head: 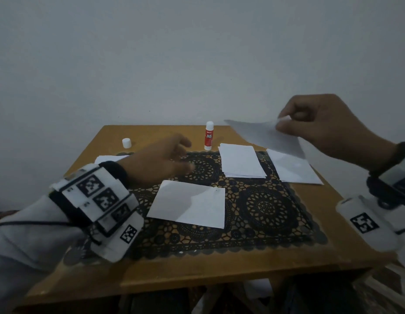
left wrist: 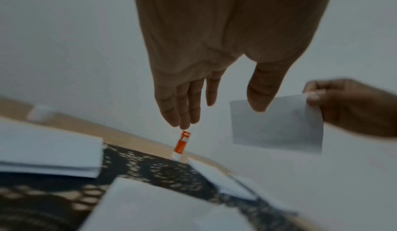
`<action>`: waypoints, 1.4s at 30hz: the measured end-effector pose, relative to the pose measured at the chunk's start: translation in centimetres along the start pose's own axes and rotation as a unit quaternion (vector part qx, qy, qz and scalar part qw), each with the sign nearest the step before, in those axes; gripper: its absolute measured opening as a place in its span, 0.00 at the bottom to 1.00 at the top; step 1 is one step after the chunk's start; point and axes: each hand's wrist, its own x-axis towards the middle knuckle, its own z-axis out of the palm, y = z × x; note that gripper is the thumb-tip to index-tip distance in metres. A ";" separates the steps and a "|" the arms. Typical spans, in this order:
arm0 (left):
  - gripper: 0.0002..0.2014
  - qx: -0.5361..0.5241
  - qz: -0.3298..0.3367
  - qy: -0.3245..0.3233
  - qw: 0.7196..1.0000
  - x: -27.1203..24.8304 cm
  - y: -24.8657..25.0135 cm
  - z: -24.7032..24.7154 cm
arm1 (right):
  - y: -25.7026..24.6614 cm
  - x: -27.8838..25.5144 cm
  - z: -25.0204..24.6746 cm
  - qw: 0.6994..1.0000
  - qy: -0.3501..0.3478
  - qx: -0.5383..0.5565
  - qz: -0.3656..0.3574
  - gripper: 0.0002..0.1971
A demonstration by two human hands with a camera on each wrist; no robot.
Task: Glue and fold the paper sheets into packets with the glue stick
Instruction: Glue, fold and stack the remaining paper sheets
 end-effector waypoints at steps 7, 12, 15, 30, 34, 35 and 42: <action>0.18 -0.264 -0.038 0.001 0.964 -0.9 1.4 -0.6 | -2.7 -0.4 4.4 0.920 -0.076 0.355 0.147 0.07; 0.08 -0.231 -0.048 0.048 0.971 -1.4 -0.4 -0.5 | -0.9 -1.5 7.8 0.876 -0.189 0.374 0.240 0.09; 0.09 -0.218 -0.082 0.046 0.971 -0.7 -1.9 -0.2 | -0.7 -1.9 9.3 0.864 -0.214 0.379 0.254 0.06; 0.21 0.066 -0.192 -0.048 0.978 1.0 -6.4 0.8 | 0.9 -1.2 13.8 0.900 -0.259 0.231 0.263 0.12; 0.22 0.098 -0.179 -0.059 0.977 1.3 -6.4 0.9 | 1.1 -1.1 13.9 0.904 -0.264 0.217 0.257 0.12; 0.22 0.105 -0.177 -0.062 0.977 1.3 -6.3 0.9 | 1.1 -1.1 13.9 0.906 -0.264 0.213 0.254 0.12; 0.22 0.127 -0.170 -0.077 0.974 1.4 -6.0 1.0 | 1.1 -1.2 14.1 0.915 -0.255 0.199 0.242 0.12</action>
